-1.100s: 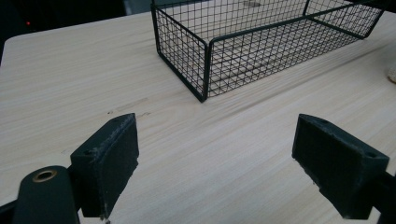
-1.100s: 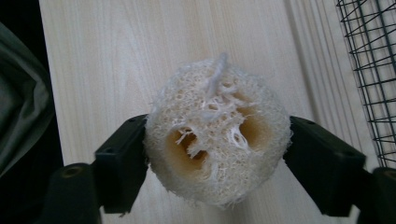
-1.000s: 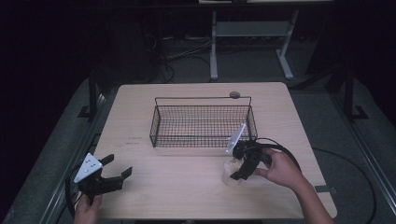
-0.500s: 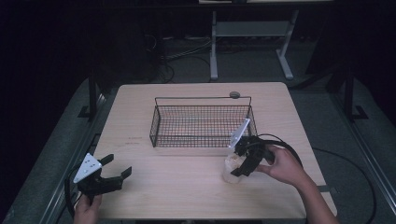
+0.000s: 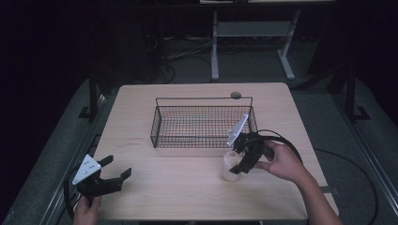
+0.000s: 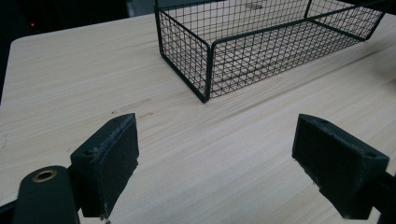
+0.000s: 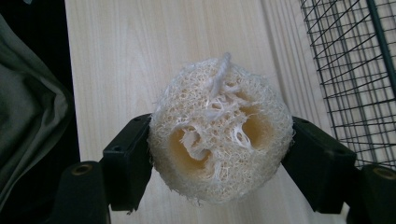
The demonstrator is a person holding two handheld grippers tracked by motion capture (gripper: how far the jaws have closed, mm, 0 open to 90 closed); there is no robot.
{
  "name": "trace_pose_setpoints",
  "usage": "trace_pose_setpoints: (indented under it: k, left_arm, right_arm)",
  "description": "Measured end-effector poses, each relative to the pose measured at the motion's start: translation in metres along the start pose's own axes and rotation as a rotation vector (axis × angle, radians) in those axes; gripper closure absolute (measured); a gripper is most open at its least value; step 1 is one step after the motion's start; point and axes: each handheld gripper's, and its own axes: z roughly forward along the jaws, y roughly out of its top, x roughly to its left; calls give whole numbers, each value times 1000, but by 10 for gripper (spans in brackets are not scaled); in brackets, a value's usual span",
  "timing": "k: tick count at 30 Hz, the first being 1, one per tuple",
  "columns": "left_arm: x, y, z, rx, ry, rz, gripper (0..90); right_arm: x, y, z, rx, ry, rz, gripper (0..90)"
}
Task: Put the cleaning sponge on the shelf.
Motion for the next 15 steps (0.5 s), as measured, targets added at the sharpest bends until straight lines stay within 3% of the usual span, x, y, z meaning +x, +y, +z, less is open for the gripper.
trace_pose_setpoints:
  k: [15]
  left_arm:
    - [-2, 1, 1, 1, -5, 3, 138]
  right_arm:
    - [-6, 17, -17, -12, 2, -16, 278]
